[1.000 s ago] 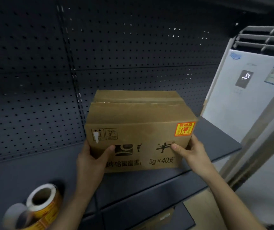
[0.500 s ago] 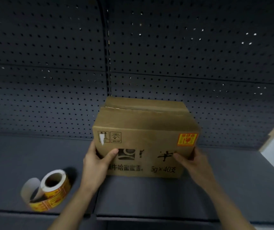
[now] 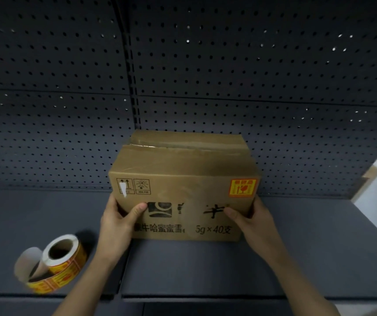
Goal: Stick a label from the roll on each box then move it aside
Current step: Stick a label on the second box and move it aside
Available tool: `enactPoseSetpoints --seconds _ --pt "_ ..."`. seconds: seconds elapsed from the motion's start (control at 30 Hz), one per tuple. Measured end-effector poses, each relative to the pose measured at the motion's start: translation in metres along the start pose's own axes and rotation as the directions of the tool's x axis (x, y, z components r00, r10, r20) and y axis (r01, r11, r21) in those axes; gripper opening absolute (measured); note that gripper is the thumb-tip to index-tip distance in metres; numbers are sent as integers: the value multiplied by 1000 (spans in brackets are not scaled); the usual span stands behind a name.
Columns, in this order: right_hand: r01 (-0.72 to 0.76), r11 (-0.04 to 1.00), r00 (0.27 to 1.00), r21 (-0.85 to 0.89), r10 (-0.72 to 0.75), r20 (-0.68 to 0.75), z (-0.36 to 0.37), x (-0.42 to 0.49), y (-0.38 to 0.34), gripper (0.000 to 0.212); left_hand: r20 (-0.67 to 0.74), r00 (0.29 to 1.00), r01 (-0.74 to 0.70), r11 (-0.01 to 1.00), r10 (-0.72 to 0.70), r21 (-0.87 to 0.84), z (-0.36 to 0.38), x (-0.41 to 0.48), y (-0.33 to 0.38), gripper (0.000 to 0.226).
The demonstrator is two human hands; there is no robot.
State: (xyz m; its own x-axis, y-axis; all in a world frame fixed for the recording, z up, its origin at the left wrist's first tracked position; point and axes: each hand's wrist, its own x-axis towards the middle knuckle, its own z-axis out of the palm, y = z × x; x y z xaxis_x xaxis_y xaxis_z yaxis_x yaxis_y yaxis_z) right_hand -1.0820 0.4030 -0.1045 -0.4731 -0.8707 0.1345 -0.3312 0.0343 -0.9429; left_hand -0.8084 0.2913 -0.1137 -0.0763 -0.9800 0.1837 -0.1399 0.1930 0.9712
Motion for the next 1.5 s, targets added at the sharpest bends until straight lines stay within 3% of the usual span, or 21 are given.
enactPoseSetpoints --seconds 0.2,0.3,0.43,0.53,0.63,0.73,0.87,1.03,1.23,1.5 --pt "-5 998 1000 -66 5 -4 -4 -4 -5 35 -22 1000 -18 999 19 46 -5 -4 6 44" --pt "2 980 999 -198 -11 -43 -6 -11 -10 30 -22 999 -35 990 38 138 -10 -8 15 46" --pt "-26 844 993 -535 -37 -108 -11 -30 -25 39 -11 995 -85 914 98 397 -20 -12 31 41" --pt "-63 747 994 -662 -11 -106 -11 -45 -44 47 -36 992 -79 812 122 579 -30 -16 38 51" --pt "49 753 997 -656 -72 -9 0 -56 -63 41 -61 988 -66 737 145 672 -40 -24 42 64" --pt "223 755 975 -617 -179 133 25 -59 -78 34 -76 986 -47 691 146 722 -51 -37 43 60" --pt "435 712 898 -551 -303 318 73 -55 -87 37 -135 974 -3 607 181 795 -74 -64 48 52" --pt "653 626 750 -426 -457 479 149 -56 -100 37 -167 972 62 500 168 864 -127 -102 43 47" --pt "772 584 594 -251 -523 611 246 -84 -129 34 -322 937 248 392 133 886 -219 -138 24 48" --pt "858 509 384 -69 -546 745 382 -156 -178 40 -545 837 493 360 54 792 -364 -190 0 49"
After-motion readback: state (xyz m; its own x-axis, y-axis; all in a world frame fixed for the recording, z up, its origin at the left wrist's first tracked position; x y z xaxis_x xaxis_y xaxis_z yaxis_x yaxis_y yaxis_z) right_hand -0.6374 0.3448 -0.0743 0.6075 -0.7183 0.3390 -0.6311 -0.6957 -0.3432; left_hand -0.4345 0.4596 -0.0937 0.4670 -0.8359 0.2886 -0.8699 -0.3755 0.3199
